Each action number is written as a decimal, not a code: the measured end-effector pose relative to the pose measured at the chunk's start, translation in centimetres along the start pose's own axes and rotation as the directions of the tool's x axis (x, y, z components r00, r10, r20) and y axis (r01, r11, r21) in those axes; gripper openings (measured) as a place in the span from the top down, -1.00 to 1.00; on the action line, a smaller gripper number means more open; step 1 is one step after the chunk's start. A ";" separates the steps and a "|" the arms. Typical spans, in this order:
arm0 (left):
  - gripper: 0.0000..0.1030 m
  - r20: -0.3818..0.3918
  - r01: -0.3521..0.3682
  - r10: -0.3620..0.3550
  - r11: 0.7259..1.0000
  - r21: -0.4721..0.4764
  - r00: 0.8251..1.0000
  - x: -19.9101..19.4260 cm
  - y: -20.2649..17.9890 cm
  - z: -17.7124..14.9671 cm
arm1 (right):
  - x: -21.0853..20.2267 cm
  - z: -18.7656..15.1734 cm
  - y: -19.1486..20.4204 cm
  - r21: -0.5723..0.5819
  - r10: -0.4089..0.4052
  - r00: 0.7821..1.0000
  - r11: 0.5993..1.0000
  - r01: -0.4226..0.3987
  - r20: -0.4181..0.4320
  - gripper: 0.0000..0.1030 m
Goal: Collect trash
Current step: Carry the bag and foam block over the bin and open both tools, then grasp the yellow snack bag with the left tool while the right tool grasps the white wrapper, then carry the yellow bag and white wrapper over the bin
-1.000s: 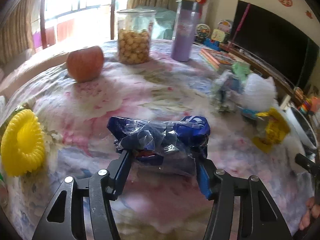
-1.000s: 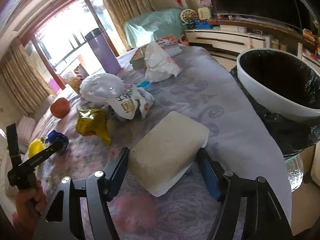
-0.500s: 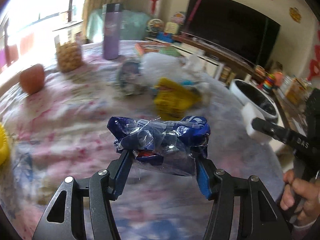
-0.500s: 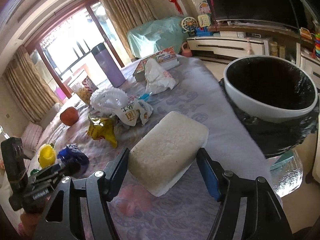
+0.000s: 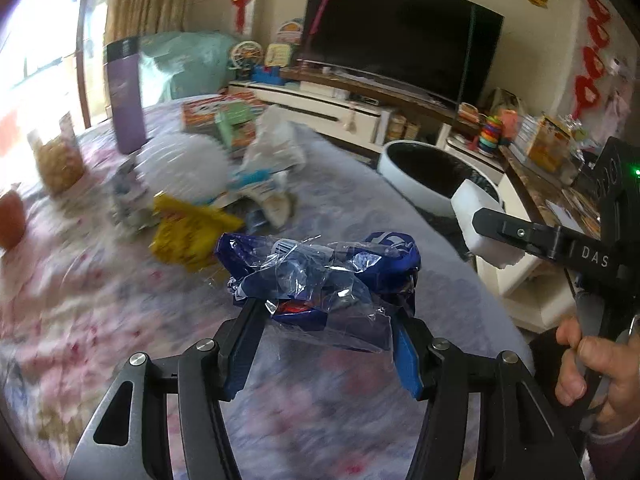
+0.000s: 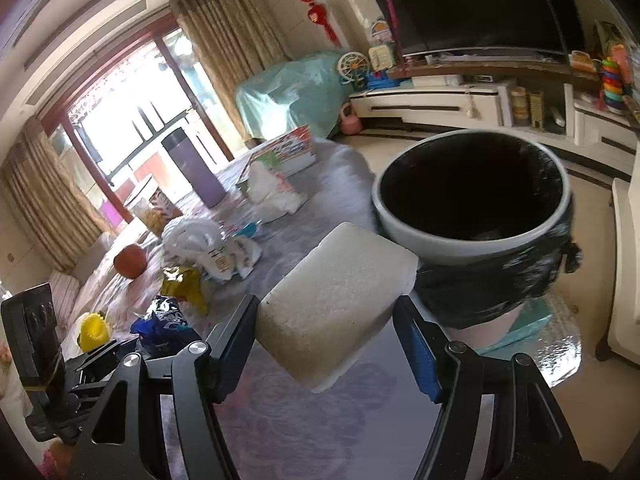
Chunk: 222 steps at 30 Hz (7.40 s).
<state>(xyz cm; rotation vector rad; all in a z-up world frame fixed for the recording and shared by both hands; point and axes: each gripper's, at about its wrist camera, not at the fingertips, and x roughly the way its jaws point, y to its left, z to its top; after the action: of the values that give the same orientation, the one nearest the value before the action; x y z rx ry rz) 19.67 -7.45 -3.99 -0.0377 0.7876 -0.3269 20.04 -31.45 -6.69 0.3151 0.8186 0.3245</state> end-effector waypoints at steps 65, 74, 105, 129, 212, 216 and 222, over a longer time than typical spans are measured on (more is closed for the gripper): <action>-0.39 -0.085 0.063 -0.049 0.982 0.180 0.995 19.4 -11.7 16.3 | 2.9 10.3 -13.6 0.063 -0.061 0.991 0.996 0.069 -0.117 -0.46; -0.55 -0.095 0.043 -0.029 0.988 0.150 0.995 19.6 -12.1 16.0 | 2.3 10.5 -14.2 0.085 -0.068 0.993 0.993 0.076 -0.097 -0.60; -0.57 -0.034 0.013 -0.017 0.991 -0.135 0.999 4.9 -1.9 2.0 | 1.5 2.2 -4.4 0.071 0.066 0.993 0.996 -0.059 -0.097 -0.71; -0.57 -0.035 -0.126 0.121 0.953 -0.276 0.992 -1.9 3.1 -1.9 | 5.3 -0.8 3.3 -0.075 0.144 0.980 0.985 -0.155 -0.138 -0.71; 0.37 -0.030 0.164 -0.163 0.986 0.037 0.986 11.4 -6.4 8.6 | -2.1 3.4 -8.5 0.128 0.030 0.998 0.991 -0.037 0.060 0.67; 0.37 -0.033 0.170 -0.169 0.984 0.053 0.985 12.7 -7.3 9.4 | -2.0 3.8 -9.5 0.140 0.010 0.998 0.990 -0.019 0.064 0.67; 0.37 -0.036 0.177 -0.175 0.982 0.067 0.984 14.0 -8.3 10.7 | -1.7 4.5 -10.7 0.151 -0.018 0.998 0.989 0.009 0.059 0.67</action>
<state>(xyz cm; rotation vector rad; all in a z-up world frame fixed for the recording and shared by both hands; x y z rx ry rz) 34.16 -20.54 -4.80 -0.0368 0.8040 -0.5241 24.01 -42.51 -6.91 0.4583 0.7869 0.2395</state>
